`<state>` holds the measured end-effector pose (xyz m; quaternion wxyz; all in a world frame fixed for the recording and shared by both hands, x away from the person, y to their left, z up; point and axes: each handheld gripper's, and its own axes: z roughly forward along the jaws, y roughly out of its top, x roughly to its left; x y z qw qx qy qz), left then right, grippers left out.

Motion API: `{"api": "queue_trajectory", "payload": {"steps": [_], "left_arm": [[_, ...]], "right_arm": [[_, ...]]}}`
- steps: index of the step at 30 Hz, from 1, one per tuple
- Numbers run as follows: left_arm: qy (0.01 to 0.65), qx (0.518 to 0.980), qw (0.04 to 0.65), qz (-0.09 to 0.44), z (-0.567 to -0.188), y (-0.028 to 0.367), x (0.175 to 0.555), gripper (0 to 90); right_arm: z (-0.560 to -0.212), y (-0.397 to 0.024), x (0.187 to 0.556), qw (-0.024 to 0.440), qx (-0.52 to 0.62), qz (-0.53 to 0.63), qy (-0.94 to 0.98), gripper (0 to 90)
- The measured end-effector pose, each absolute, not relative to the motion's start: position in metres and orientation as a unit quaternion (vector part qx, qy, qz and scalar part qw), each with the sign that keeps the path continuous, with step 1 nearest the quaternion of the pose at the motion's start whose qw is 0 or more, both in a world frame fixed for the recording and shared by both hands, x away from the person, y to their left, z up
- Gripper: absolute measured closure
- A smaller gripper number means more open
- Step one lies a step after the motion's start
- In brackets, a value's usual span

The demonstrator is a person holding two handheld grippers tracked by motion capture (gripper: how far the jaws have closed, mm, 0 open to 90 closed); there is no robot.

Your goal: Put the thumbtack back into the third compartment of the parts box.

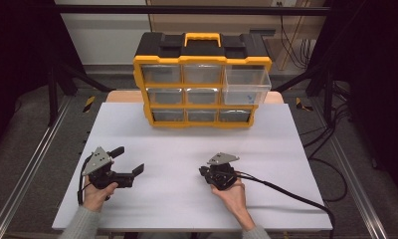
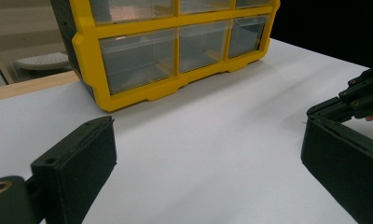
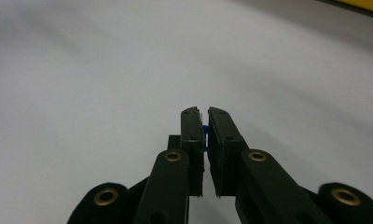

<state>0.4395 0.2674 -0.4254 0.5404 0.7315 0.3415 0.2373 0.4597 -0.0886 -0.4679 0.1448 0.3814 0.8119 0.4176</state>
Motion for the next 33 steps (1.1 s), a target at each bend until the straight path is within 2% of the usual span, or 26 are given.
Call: {"api": "queue_trajectory", "payload": {"steps": [33], "left_arm": [[0.342, 0.732, 0.539, 0.238, -0.425, 0.267, 0.44, 2.7]], "right_arm": [[-0.399, -0.135, 0.452, 0.189, 0.375, 0.503, 0.756, 85.6]]}}
